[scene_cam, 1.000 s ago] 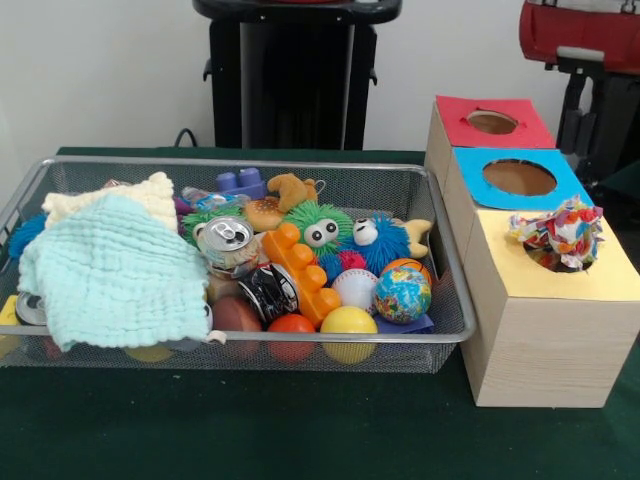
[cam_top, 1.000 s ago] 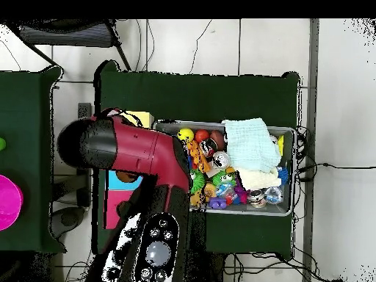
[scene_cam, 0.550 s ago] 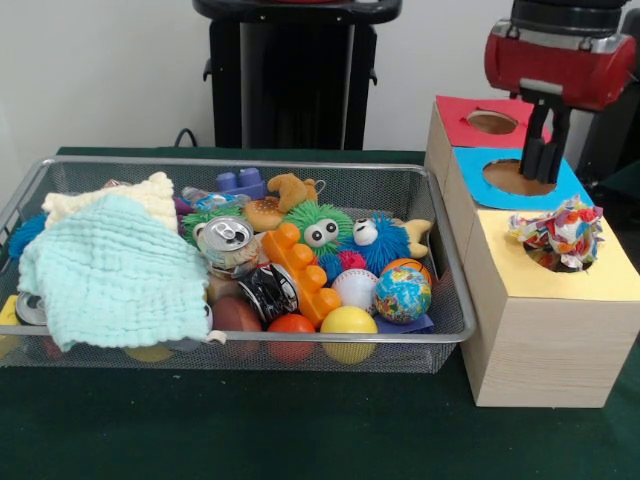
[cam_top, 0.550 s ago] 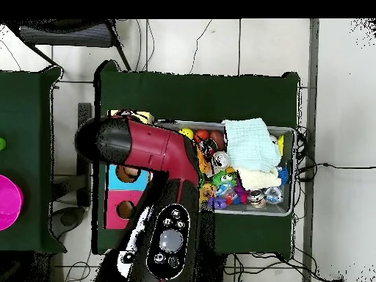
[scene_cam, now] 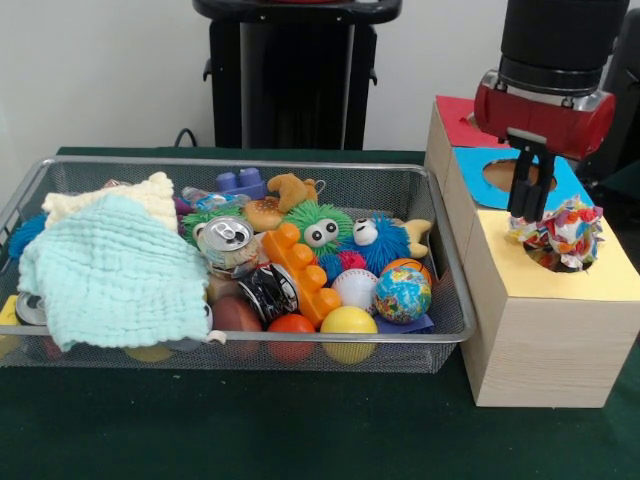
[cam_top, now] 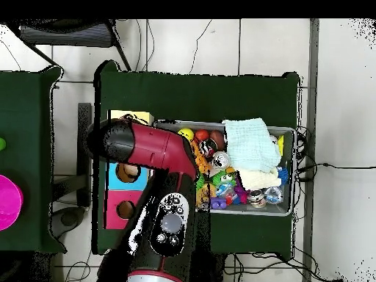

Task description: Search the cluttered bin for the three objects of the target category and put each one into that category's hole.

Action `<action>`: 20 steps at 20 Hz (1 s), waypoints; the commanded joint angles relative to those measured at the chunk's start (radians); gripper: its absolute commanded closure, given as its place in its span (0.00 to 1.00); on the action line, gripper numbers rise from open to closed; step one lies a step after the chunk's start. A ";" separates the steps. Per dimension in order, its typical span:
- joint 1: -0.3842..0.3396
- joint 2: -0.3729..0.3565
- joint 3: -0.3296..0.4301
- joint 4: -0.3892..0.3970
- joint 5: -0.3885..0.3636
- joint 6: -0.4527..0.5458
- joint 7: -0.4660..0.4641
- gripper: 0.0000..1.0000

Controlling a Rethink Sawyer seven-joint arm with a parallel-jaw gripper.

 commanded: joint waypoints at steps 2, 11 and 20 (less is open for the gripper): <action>0.014 -0.013 0.075 0.084 0.040 0.031 0.194 1.00; 0.007 -0.047 0.082 0.063 0.052 0.098 0.182 1.00; -0.002 -0.033 0.098 0.086 0.063 0.064 0.171 1.00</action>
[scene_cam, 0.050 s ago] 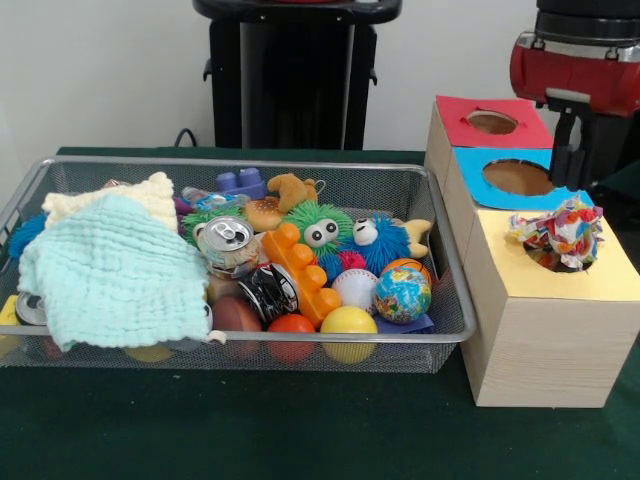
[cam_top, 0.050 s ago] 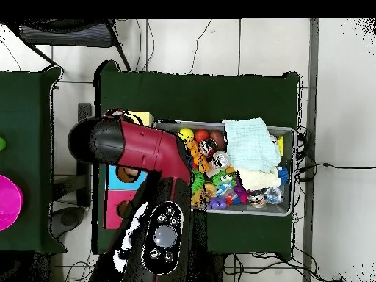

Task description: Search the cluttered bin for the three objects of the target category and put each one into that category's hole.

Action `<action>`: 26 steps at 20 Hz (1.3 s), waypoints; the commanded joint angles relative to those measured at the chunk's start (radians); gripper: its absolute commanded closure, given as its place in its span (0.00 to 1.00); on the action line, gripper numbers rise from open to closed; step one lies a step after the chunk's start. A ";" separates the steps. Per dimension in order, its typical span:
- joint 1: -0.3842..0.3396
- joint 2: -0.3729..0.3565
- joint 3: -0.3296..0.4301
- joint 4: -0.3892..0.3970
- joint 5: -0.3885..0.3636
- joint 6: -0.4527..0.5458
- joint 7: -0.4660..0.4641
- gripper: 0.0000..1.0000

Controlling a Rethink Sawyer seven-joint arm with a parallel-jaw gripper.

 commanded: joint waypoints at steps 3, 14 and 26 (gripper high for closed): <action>-0.021 0.047 0.108 0.095 0.044 0.041 0.168 1.00; 0.016 0.059 0.087 0.112 0.049 0.020 0.201 1.00; 0.027 0.126 0.059 0.056 0.046 -0.034 0.208 1.00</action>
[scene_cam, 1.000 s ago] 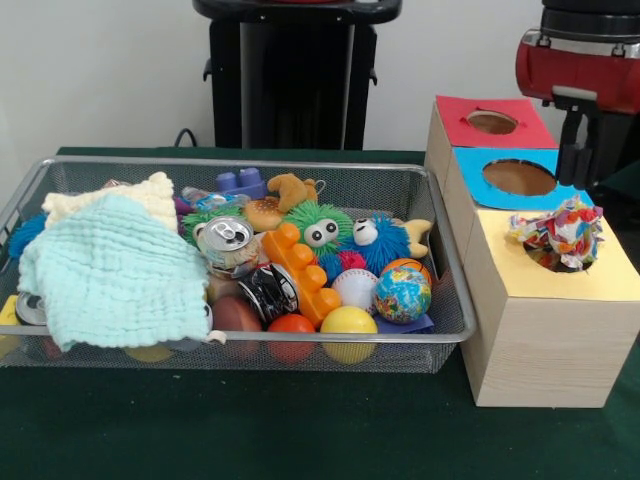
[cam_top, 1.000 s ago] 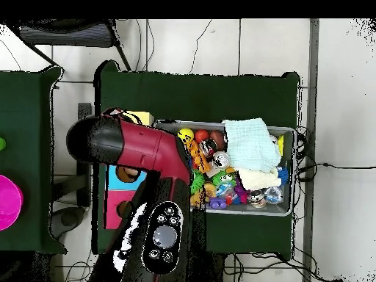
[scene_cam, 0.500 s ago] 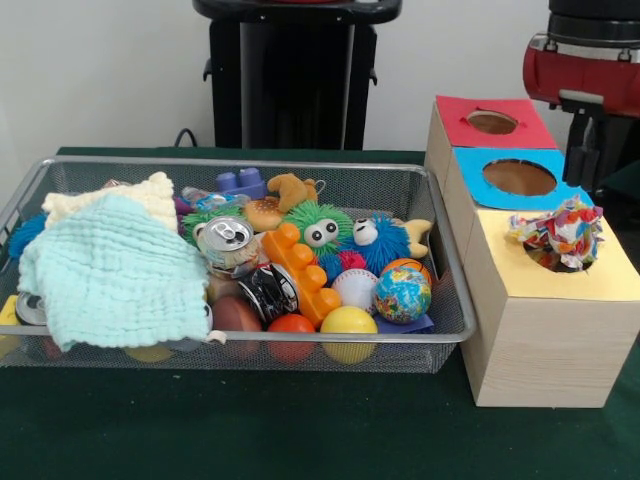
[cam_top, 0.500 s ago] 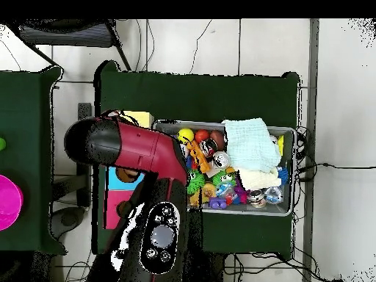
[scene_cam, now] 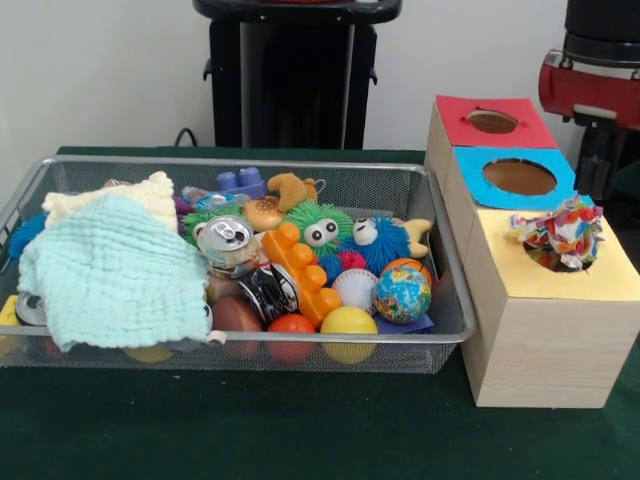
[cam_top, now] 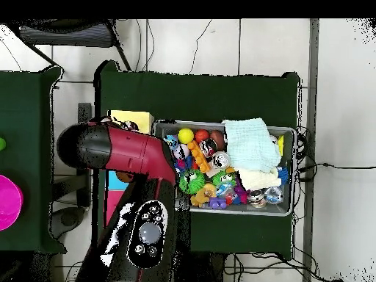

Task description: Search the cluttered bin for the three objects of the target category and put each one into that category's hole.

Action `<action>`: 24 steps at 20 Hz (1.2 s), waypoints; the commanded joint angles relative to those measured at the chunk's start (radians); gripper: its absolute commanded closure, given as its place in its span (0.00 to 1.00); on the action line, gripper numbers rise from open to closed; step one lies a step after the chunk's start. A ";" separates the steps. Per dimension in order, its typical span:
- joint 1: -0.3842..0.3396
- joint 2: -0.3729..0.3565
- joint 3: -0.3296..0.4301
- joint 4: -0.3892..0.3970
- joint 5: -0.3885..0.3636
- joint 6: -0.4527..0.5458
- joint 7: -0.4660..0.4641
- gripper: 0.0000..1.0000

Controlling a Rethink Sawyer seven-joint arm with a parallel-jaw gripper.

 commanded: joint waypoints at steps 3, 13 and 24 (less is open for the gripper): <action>-0.013 0.110 0.037 0.014 0.016 -0.038 0.211 1.00; 0.010 0.106 -0.025 0.012 0.005 -0.001 0.220 1.00; -0.056 0.192 0.109 -0.045 0.067 -0.129 0.159 1.00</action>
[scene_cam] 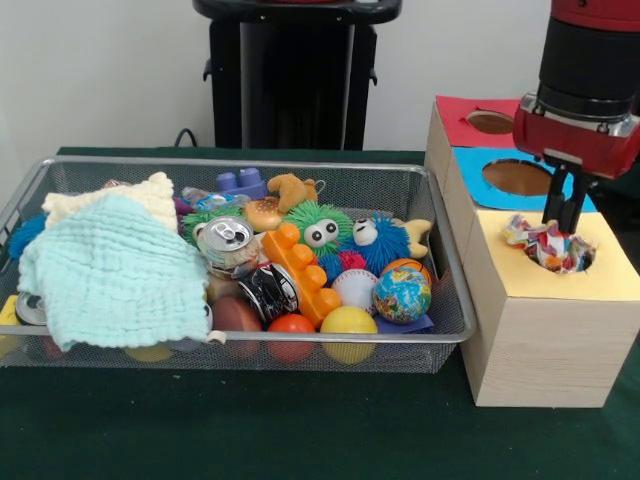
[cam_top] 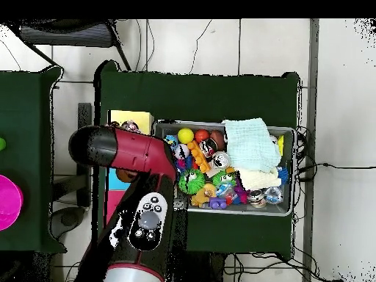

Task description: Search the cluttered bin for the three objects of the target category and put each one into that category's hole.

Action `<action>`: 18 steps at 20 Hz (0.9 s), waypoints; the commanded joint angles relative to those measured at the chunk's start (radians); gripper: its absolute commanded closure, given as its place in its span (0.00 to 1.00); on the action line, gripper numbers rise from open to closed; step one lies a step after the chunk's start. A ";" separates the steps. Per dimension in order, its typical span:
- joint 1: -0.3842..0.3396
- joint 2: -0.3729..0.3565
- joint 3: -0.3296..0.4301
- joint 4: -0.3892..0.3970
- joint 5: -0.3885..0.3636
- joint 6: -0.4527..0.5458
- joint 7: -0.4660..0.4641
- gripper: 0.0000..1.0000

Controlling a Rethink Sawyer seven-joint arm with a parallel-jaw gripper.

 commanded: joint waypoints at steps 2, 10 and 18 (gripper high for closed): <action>-0.083 0.127 0.164 -0.043 0.054 -0.141 0.137 1.00; -0.113 0.190 0.207 -0.110 0.041 -0.163 0.119 1.00; -0.095 0.187 0.179 -0.136 0.035 -0.100 0.147 1.00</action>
